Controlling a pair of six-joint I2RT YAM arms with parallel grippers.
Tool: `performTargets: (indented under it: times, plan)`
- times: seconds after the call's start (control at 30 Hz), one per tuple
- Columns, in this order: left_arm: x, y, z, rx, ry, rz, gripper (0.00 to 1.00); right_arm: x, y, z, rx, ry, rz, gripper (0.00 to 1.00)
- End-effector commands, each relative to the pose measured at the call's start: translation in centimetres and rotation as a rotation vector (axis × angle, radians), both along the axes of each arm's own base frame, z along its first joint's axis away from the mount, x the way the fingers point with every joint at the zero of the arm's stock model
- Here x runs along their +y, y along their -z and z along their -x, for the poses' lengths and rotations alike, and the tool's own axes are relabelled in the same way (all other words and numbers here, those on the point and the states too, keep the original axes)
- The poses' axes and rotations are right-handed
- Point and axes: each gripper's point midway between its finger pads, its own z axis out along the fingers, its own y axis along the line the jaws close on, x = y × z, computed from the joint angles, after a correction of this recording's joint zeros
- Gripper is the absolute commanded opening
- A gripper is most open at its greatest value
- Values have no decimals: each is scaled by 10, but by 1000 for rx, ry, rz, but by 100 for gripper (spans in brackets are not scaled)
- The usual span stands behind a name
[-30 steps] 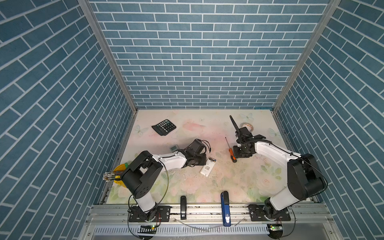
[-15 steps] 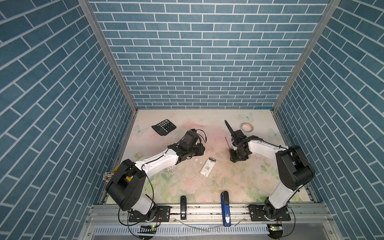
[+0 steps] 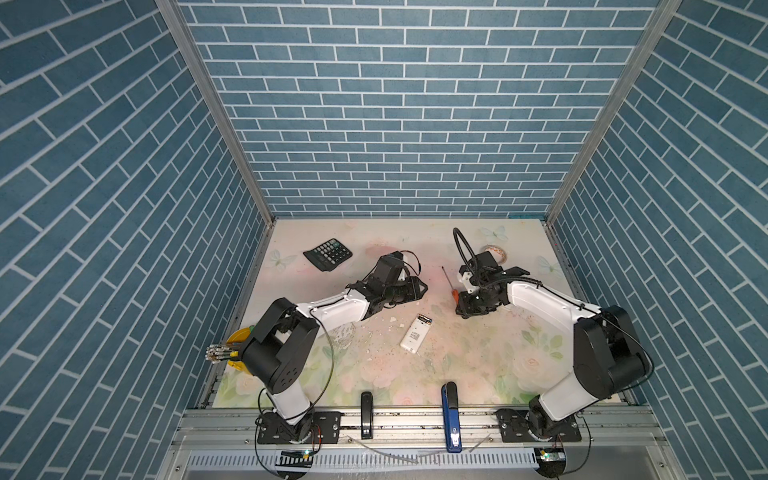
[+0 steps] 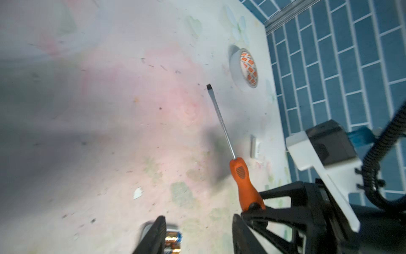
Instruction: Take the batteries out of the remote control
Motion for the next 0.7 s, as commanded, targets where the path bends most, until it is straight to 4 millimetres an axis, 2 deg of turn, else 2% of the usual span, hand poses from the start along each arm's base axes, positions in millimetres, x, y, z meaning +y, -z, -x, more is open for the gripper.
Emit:
performTargets:
  times: [0.0,0.17,0.3,0.67]
  plan:
    - [-33,-38,-13,-55,35,213,50,22,-43,5,-47,-102,-126,1]
    - [-55,-51,-12,-76,65,273,53,27,-59,6,-75,-108,-150,0]
    - [-63,-51,-9,-81,69,295,53,30,-68,8,-94,-115,-165,0]
    - [-75,-35,-1,-40,72,311,48,34,-72,3,-117,-105,-191,0]
